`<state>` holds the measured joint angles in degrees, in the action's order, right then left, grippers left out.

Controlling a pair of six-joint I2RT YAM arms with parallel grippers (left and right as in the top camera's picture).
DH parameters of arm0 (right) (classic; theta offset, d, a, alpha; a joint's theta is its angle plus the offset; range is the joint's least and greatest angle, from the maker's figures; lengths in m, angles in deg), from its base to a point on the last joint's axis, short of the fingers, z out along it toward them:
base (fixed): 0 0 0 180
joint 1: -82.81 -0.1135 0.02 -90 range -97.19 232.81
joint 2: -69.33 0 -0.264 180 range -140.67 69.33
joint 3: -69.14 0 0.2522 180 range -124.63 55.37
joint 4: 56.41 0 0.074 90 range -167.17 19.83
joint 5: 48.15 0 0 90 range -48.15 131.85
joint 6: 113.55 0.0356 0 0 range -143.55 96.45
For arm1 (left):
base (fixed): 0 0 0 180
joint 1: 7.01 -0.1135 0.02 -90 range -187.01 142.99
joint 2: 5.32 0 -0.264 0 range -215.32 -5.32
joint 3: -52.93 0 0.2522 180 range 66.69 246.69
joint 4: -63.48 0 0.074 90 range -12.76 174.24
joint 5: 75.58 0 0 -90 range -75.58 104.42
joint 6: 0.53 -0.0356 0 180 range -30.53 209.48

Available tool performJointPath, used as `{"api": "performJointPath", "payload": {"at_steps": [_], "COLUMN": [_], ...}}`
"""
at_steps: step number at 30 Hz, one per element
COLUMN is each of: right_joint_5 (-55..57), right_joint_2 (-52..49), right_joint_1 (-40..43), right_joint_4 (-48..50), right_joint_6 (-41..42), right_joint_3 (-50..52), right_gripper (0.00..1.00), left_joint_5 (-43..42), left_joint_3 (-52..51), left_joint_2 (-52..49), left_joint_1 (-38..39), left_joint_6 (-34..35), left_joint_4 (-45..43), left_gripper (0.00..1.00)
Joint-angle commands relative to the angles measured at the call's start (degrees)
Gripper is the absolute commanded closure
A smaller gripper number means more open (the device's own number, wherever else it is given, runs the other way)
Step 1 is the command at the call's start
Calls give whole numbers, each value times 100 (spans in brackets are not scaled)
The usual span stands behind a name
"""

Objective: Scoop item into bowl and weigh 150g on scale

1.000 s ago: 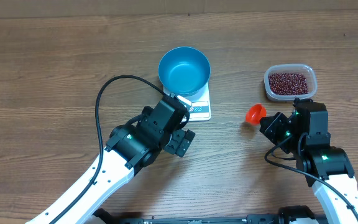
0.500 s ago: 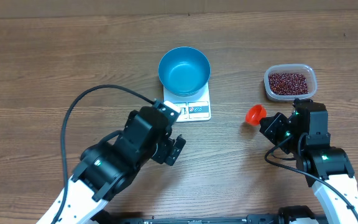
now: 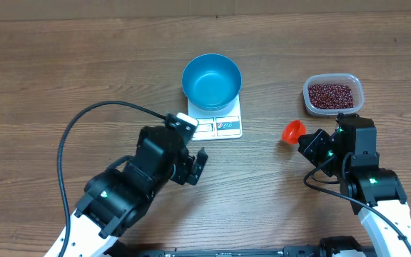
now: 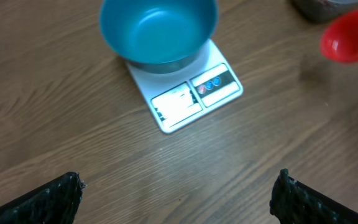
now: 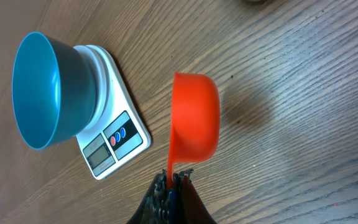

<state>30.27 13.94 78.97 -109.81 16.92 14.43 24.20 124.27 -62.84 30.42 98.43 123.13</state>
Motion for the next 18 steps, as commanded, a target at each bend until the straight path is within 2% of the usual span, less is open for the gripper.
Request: {"api": "performJointPath", "payload": {"at_steps": [1, 8, 18], "right_joint_5": [39, 39, 35], "right_joint_2": [63, 63, 63], "right_joint_1": [-22, -22, -22], "right_joint_4": [31, 48, 74], "right_joint_6": [-7, -4, -2], "right_joint_3": [-166, -166, -166], "right_gripper": [96, 96, 96], "left_joint_5": [-343, -1056, -621], "left_joint_3": [-92, -92, -92], "left_joint_2": [33, 31, 11], "left_joint_1": [-328, -557, -560], "left_joint_6": [107, -525, -229], "left_joint_4": [-46, -251, -138], "left_gripper": [0, 1, 1]}}
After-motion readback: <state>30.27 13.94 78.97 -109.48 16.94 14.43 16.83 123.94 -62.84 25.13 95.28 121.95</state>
